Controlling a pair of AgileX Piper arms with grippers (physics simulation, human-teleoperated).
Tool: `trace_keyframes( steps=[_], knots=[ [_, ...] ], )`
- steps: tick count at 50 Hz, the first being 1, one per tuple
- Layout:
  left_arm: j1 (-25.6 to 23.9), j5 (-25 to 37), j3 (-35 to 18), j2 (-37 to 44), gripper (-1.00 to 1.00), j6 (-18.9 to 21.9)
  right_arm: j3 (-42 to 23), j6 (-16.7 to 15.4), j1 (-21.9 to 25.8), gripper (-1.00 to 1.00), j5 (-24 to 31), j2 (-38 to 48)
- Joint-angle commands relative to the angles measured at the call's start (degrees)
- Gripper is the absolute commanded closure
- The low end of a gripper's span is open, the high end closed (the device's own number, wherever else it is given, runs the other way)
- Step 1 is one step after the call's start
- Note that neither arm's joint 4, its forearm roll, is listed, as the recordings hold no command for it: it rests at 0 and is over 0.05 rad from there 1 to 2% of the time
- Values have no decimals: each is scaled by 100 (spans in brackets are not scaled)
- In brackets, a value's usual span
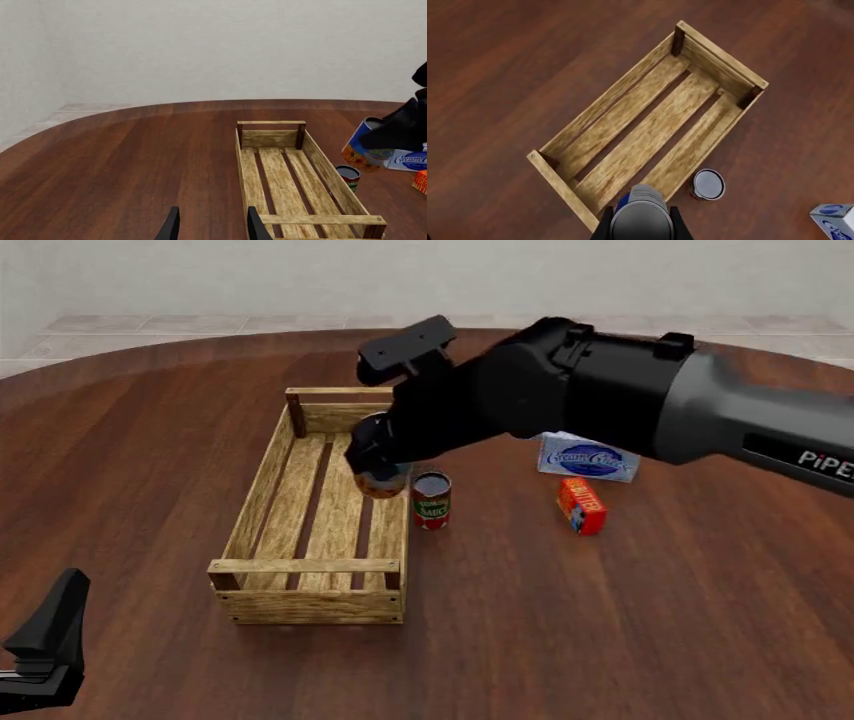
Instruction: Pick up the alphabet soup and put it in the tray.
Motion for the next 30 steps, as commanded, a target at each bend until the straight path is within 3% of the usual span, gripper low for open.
trace_keyframes(
  steps=[1,30],
  knots=[
    [-6,-4,11,-4,-100,1,-338,100,130,100,16,264],
    [-5,-5,11,-4,-100,3,-851,87,239,100,52,811]
  ],
)
